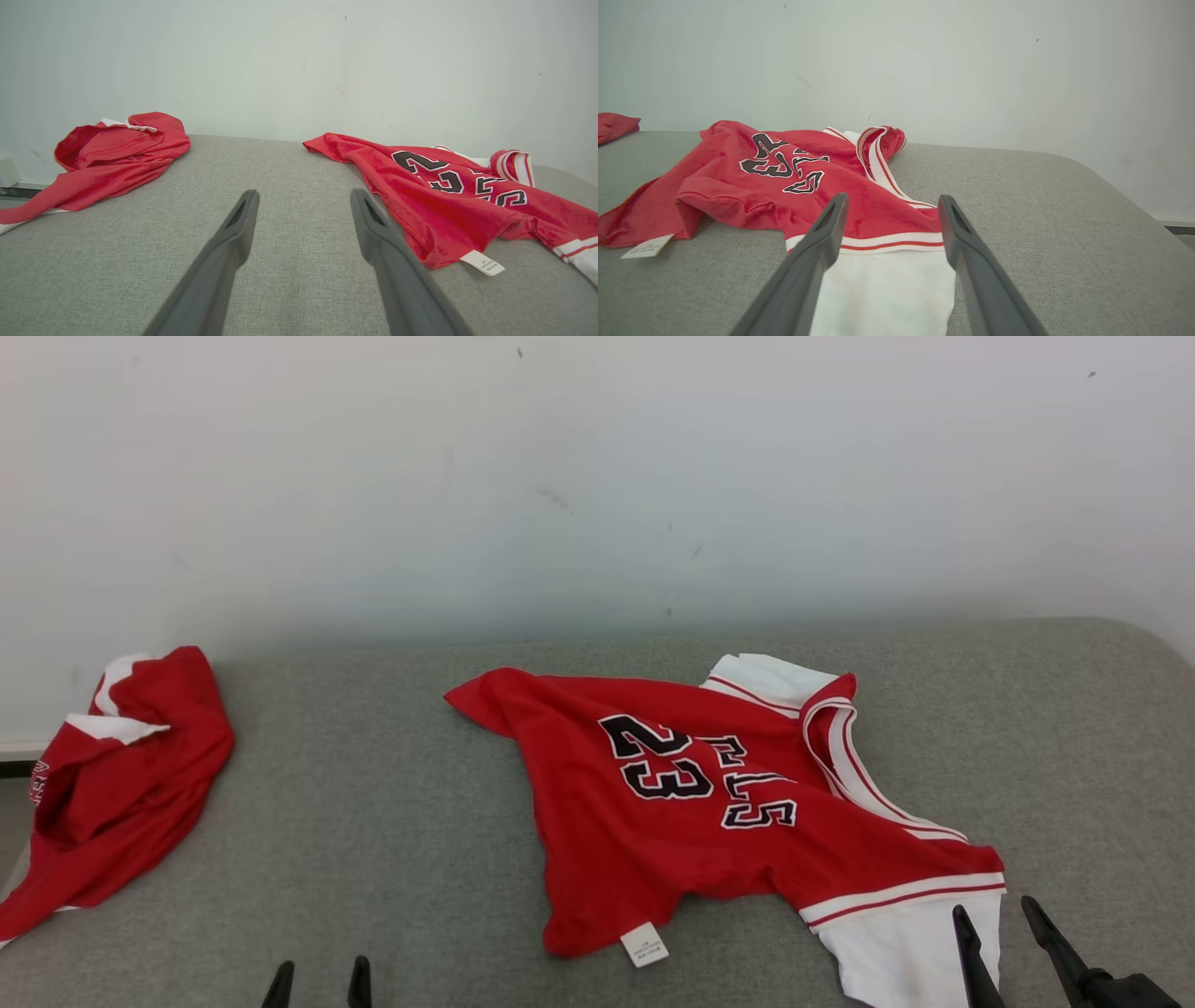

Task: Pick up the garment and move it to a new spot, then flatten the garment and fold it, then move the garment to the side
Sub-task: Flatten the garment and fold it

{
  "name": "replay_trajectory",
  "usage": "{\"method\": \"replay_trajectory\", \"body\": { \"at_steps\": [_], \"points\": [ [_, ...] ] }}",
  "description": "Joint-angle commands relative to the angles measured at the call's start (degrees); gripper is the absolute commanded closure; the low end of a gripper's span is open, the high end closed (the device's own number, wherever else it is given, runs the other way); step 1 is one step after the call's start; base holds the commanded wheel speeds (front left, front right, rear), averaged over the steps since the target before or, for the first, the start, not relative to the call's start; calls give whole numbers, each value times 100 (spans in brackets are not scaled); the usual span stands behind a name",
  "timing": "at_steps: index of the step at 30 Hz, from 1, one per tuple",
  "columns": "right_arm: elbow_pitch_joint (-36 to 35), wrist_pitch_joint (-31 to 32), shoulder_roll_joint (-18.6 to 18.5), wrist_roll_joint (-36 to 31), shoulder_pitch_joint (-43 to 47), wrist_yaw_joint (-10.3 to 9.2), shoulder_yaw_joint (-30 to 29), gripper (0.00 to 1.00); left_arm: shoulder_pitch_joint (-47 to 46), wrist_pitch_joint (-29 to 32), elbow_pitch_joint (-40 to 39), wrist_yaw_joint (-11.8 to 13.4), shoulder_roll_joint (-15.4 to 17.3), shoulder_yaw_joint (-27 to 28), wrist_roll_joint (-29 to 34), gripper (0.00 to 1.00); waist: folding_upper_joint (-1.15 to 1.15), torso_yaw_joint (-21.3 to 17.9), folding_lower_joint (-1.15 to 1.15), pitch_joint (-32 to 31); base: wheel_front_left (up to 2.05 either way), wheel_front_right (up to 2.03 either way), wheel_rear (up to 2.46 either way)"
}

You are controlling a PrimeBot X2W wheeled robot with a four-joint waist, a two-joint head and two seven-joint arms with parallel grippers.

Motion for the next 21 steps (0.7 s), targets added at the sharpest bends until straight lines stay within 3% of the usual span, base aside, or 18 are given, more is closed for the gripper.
{"method": "replay_trajectory", "body": {
  "at_steps": [1, 15, 21],
  "points": [
    [-29, 1, -22, 53, -58, -12, -20, 0, -39, -1, -30, 19, 12, 33, -23, 0, 0, -13, 0, 5, 0, 0, 0],
    [-195, 2, -27, 218, -93, -13, -220, 0, -183, -1, -273, -67, 12, -117, -76, 0, 0, -215, 0, 82, 0, 0, 0],
    [8, 769, -135, 501, 14, -12, -239, 0, -391, -1, 122, -300, 50, -405, -95, 0, 0, -360, 0, 206, 0, 0, 0]
  ]
}}
